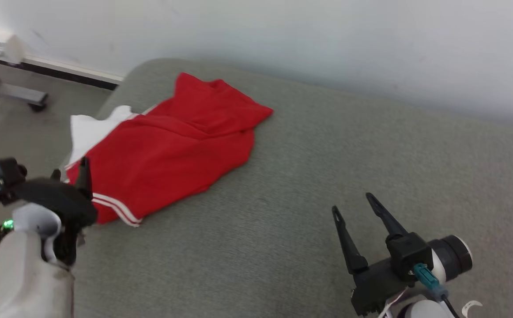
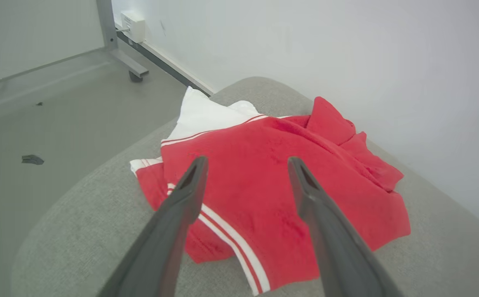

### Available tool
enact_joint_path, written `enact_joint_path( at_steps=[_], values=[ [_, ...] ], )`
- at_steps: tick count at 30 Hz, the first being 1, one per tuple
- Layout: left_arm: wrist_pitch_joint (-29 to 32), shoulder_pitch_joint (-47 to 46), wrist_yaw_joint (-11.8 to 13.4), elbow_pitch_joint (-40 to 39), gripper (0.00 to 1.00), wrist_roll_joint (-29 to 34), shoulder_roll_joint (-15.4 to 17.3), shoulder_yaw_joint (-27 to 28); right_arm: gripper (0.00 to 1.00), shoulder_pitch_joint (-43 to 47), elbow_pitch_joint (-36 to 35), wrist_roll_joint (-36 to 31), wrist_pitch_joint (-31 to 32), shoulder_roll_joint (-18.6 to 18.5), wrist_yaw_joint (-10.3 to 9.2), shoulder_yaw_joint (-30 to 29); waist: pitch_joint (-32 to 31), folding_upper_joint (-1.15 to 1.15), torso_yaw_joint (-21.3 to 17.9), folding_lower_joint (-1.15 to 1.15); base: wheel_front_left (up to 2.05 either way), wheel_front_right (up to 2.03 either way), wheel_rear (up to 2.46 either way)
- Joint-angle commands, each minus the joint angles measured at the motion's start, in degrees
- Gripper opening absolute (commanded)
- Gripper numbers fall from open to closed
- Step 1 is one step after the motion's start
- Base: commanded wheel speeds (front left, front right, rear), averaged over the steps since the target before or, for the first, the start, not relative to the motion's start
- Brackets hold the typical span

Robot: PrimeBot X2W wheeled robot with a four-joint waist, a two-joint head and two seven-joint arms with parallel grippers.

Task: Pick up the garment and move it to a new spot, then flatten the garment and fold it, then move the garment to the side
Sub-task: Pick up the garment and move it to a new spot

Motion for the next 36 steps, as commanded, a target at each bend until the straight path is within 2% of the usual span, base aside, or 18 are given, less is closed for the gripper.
enact_joint_path(
  at_steps=[1,8,19,21,22,27,32,36],
  values=[
    [1.87,-2.21,-0.50,1.17,1.00,-1.38,0.41,0.18,1.00,-0.92,-0.43,-0.33,0.15,-0.19,0.05,0.49,10.73,0.00,-10.92,-0.01,0.00,0.00,0.00],
    [9.78,-9.44,-0.53,4.91,1.00,-4.68,2.96,1.10,1.00,-2.25,-2.34,0.40,0.18,-0.16,0.05,2.06,15.70,0.00,-16.38,-0.01,0.00,0.00,0.00],
    [17.93,-11.70,6.59,7.95,1.00,-3.05,5.59,0.39,1.00,-3.02,-2.01,1.15,-0.94,-0.13,0.05,2.23,17.47,0.00,-19.55,-0.01,0.00,0.00,0.00],
    [18.48,-11.00,7.47,7.75,0.28,-2.01,5.90,-0.43,1.00,-2.82,-1.62,1.65,-1.21,-0.13,0.05,2.12,16.88,0.00,-19.67,-0.01,0.00,0.00,0.00],
    [18.70,-10.68,7.36,7.48,0.00,-1.88,5.97,-0.68,1.00,-2.64,-1.41,1.82,-1.38,-0.13,0.05,2.11,16.54,0.00,-19.65,-0.01,0.00,0.00,0.00],
    [19.95,-9.80,6.76,4.55,0.00,-1.44,7.10,-1.64,1.00,-1.58,-0.27,2.83,-1.96,-0.13,0.05,2.03,13.90,0.00,-18.65,-0.01,0.00,0.00,0.00],
    [21.21,-10.15,6.04,-0.52,0.00,-0.69,9.91,-2.29,1.00,-0.87,1.11,4.30,-2.94,-0.13,0.05,1.88,10.26,0.00,-17.08,-0.01,0.00,0.00,0.00],
    [23.26,-10.74,4.33,-6.03,0.00,-0.16,11.55,-3.64,1.00,-0.15,2.62,5.91,-3.83,-0.13,0.05,1.51,6.73,0.00,-15.85,-0.01,0.00,0.00,0.00]
  ],
)
